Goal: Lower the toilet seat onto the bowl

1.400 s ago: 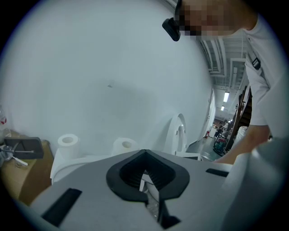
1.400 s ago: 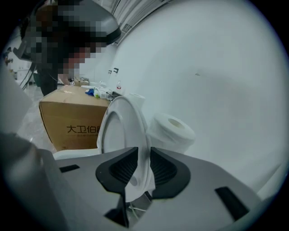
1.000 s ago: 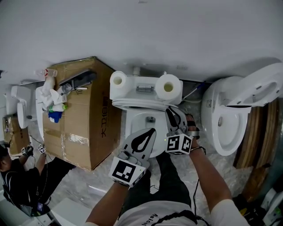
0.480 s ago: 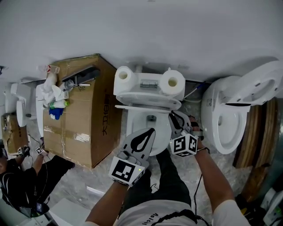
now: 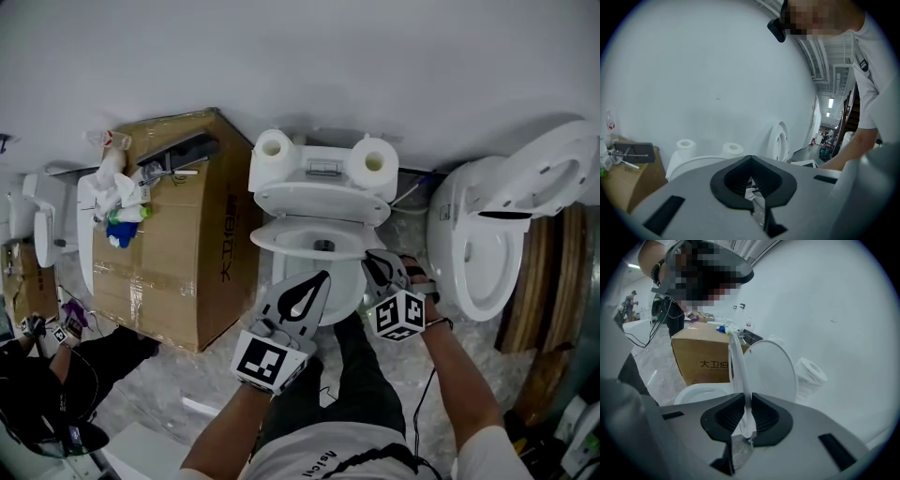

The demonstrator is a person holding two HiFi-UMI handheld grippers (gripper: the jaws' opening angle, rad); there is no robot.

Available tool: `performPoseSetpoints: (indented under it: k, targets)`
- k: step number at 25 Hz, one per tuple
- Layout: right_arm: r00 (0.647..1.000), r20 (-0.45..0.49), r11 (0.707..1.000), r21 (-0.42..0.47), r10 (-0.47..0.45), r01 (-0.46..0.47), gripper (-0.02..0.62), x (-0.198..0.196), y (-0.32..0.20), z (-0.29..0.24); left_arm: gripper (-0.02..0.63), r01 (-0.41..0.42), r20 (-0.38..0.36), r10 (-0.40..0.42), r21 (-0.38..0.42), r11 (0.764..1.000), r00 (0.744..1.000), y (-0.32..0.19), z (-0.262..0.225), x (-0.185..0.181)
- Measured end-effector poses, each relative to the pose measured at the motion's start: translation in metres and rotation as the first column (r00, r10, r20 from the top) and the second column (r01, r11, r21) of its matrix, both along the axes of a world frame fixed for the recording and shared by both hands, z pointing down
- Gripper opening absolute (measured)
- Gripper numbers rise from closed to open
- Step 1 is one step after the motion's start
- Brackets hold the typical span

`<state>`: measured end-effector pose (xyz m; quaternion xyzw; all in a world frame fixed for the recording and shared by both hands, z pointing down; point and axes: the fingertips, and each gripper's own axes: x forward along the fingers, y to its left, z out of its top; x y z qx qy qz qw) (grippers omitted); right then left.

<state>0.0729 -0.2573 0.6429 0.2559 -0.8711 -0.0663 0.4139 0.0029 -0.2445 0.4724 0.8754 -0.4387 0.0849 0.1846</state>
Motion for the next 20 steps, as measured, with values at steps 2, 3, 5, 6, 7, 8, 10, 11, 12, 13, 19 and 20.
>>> performPoseSetpoints:
  k: [2,3,5,6,7,8,10,11,12,13,19,20]
  targets:
    - [1.0,-0.011,1.0,-0.003,-0.002,0.002,0.054,-0.001,0.012,0.003,0.009,0.0,-0.003,0.0,0.002,1.0,1.0,0.006,-0.001,-0.005]
    - [1.0,-0.016,1.0,-0.004,-0.002,0.002,0.054,-0.001,0.019,0.005,0.009,-0.002,-0.007,0.002,0.009,1.0,1.0,0.008,-0.002,-0.007]
    - [1.0,-0.027,1.0,-0.008,-0.003,0.002,0.055,-0.002,0.032,0.009,0.009,-0.003,-0.011,0.003,0.017,1.0,1.0,0.014,-0.003,-0.012]
    - [0.999,-0.034,1.0,-0.008,-0.004,0.004,0.055,-0.003,0.039,0.011,0.009,-0.005,-0.012,0.005,0.019,1.0,1.0,0.018,-0.002,-0.015]
    - [0.999,-0.042,1.0,-0.009,-0.007,0.007,0.055,-0.003,0.046,0.014,0.009,-0.008,-0.014,0.008,0.021,1.0,1.0,0.021,-0.001,-0.018]
    - [0.999,-0.052,1.0,-0.011,-0.011,0.011,0.055,-0.003,0.054,0.017,0.009,-0.012,-0.015,0.012,0.022,1.0,1.0,0.026,0.0,-0.02]
    - [0.997,-0.07,1.0,-0.017,-0.02,0.019,0.058,-0.004,0.071,0.024,0.009,-0.019,-0.019,0.019,0.021,1.0,1.0,0.035,0.004,-0.024]
    - [0.997,-0.078,1.0,-0.019,-0.021,0.02,0.06,-0.004,0.079,0.028,0.009,-0.023,-0.02,0.023,0.02,1.0,1.0,0.04,0.007,-0.025]
    - [0.996,-0.085,1.0,-0.02,-0.02,0.018,0.061,-0.005,0.086,0.031,0.009,-0.027,-0.021,0.028,0.018,0.999,0.999,0.044,0.01,-0.026]
    - [0.996,-0.089,1.0,-0.018,-0.015,0.014,0.063,-0.005,0.092,0.035,0.009,-0.032,-0.023,0.033,0.018,0.999,0.999,0.049,0.013,-0.027]
    - [0.994,-0.112,1.0,0.015,0.012,-0.011,0.064,-0.01,0.127,0.057,0.009,-0.045,-0.025,0.044,-0.011,0.999,0.999,0.087,0.04,-0.041]
    - [0.993,-0.118,1.0,0.021,0.014,-0.012,0.064,-0.01,0.132,0.061,0.009,-0.045,-0.025,0.045,-0.016,0.999,0.999,0.093,0.045,-0.044]
